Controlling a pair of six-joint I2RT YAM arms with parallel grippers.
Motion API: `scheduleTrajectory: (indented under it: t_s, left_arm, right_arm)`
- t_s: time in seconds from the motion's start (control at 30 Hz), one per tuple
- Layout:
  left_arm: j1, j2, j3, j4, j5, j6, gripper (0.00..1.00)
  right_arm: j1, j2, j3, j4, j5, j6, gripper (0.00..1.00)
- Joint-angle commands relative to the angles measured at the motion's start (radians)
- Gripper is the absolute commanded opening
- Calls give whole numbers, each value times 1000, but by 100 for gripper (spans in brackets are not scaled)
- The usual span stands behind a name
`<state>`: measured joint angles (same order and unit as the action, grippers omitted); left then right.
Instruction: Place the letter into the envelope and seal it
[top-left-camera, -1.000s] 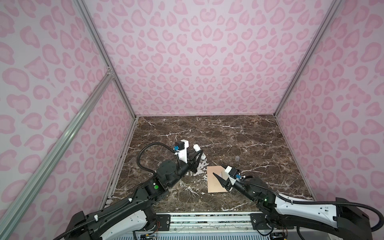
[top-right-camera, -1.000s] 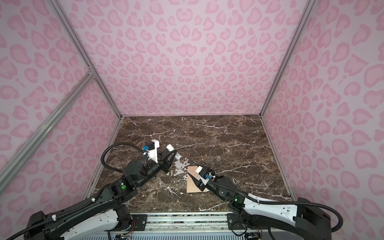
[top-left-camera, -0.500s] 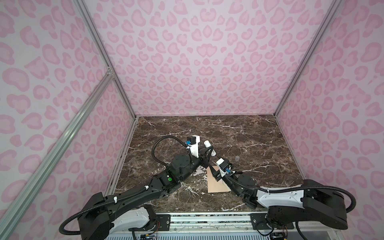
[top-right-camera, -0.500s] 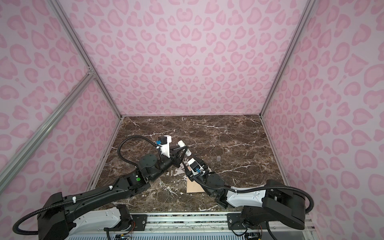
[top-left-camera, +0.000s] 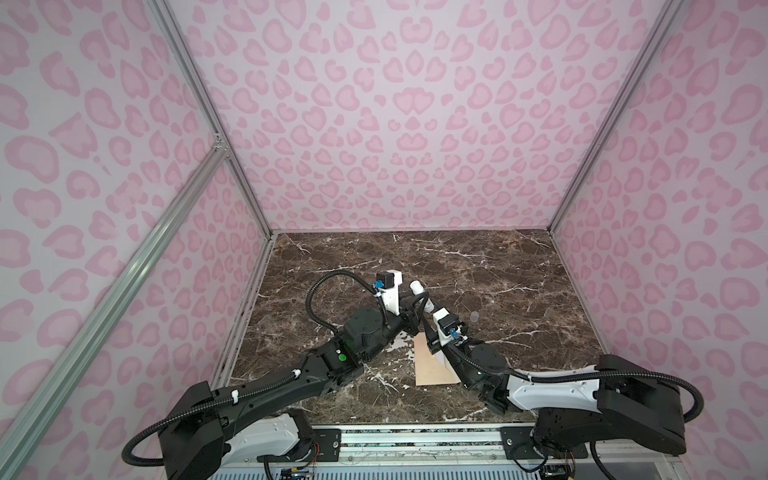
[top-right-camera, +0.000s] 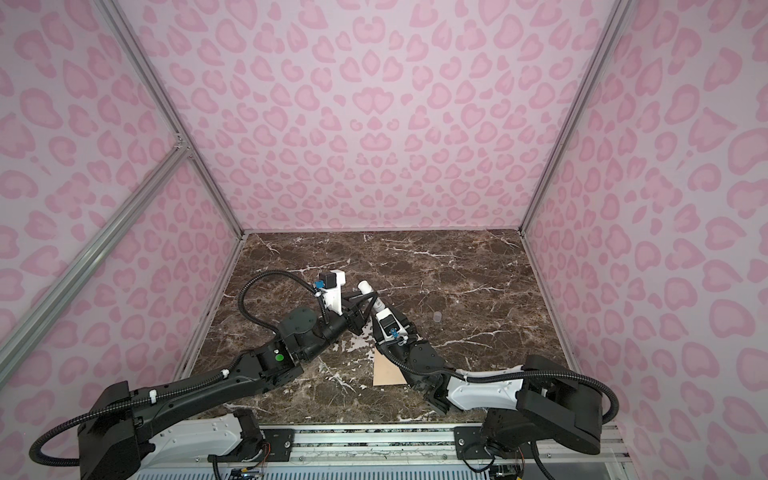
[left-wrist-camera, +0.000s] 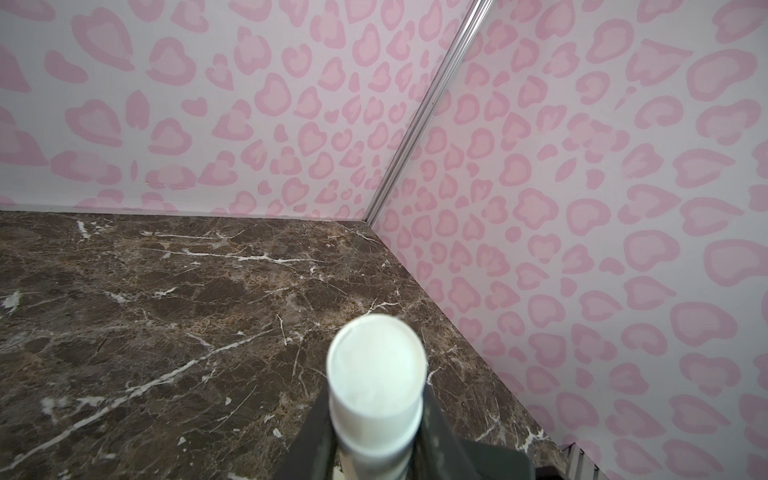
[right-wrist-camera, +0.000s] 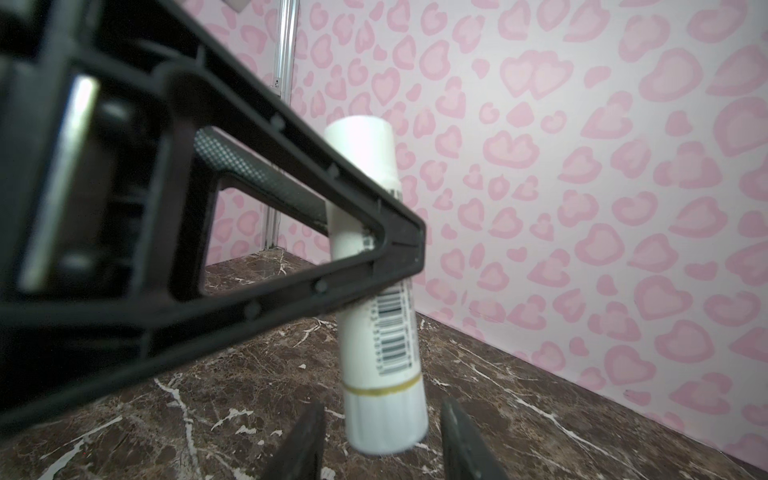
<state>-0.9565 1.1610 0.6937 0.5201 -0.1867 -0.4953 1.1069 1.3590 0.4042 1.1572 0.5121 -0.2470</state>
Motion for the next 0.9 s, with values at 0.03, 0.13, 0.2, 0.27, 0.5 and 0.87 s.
scheduleTrajectory:
  t_s: [0.03,0.13,0.2,0.27,0.5,0.87]
  left_arm:
    - [-1,6,18,20,11,0,7]
    - [-1,9,24,13,16,0,7]
    - [-1,14,28,5,19,-2,7]
    - [-1,18,33,-6,23,-3,7]
    - [-2,22,35,-25,26,-8,7]
    - [-2,31,43,-32,58,-6,7]
  right_arm:
    - [1,4,10,1,16,-1,43]
    - [1,4,13,-9,15,0,42]
    - [1,6,13,-12,16,0,41]
    - [1,5,13,-11,18,-1,41]
    - [1,1,12,-14,21,-11,37]
    - [1,-25,13,-62,-15,-5,19]
